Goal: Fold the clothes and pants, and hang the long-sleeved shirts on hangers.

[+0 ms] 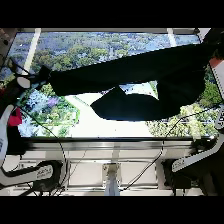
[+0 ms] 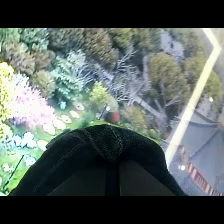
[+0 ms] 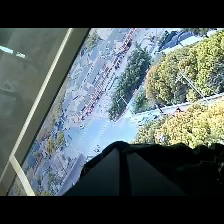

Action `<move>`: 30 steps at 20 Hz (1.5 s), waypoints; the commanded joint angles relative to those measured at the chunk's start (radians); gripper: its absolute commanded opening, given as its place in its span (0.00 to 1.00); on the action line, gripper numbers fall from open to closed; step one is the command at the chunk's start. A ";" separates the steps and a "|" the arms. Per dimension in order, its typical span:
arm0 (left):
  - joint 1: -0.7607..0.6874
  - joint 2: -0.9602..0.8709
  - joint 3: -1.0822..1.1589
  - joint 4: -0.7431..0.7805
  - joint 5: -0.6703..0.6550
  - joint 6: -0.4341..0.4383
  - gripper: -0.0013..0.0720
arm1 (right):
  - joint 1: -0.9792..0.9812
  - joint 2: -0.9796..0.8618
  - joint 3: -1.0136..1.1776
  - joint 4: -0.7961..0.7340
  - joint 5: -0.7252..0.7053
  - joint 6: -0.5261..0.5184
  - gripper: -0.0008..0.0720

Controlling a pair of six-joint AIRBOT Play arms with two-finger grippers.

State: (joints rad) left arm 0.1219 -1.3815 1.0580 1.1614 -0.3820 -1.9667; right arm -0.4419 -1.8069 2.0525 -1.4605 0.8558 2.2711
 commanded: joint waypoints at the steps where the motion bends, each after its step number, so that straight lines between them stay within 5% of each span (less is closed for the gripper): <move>1: -0.023 -0.096 0.003 -0.078 0.133 -0.046 0.05 | -0.001 -0.025 0.000 -0.081 -0.014 0.144 0.04; 5: -0.046 -0.162 0.083 -0.093 0.182 -0.046 0.05 | 0.013 -0.064 0.000 -0.089 -0.114 0.251 0.04; 10: -0.113 -0.323 0.281 -0.093 0.367 -0.047 0.05 | 0.039 -0.152 0.000 -0.006 -0.326 0.522 0.05; 11: -0.124 -0.360 0.317 -0.093 0.383 -0.046 0.12 | 0.039 -0.167 0.000 -0.001 -0.380 0.522 0.06; 13: -0.133 -0.416 0.362 -0.093 0.399 -0.046 0.57 | 0.039 -0.185 0.000 -0.002 -0.479 0.507 0.36; 19: -0.053 -0.400 0.376 -0.089 0.319 -0.043 0.61 | -0.023 -0.164 0.006 0.020 -0.266 0.146 0.46; 20: -0.040 -0.375 0.376 -0.088 0.264 -0.011 0.47 | -0.036 -0.159 0.005 0.042 -0.185 0.061 0.47; 22: -0.030 -0.319 0.376 -0.089 0.131 0.183 0.09 | -0.057 -0.148 0.006 0.051 -0.028 -0.122 0.43; 23: -0.031 -0.289 0.376 -0.089 0.053 0.315 0.05 | -0.068 -0.143 0.005 0.051 0.048 -0.199 0.33; 24: -0.037 -0.264 0.376 -0.090 -0.031 0.406 0.05 | -0.081 -0.137 0.005 0.054 0.125 -0.266 0.05; 27: -0.089 -0.220 0.377 -0.093 -0.373 0.584 0.05 | -0.130 -0.127 0.005 0.176 0.302 -0.482 0.04; 30: -0.180 -0.237 0.377 -0.093 -0.713 0.767 0.05 | -0.205 -0.131 -0.009 0.605 0.468 -0.743 0.04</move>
State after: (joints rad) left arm 0.0048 -1.6249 1.4338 1.0721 -0.7322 -1.4208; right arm -0.5892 -1.9396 2.0521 -1.1908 1.1206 1.8011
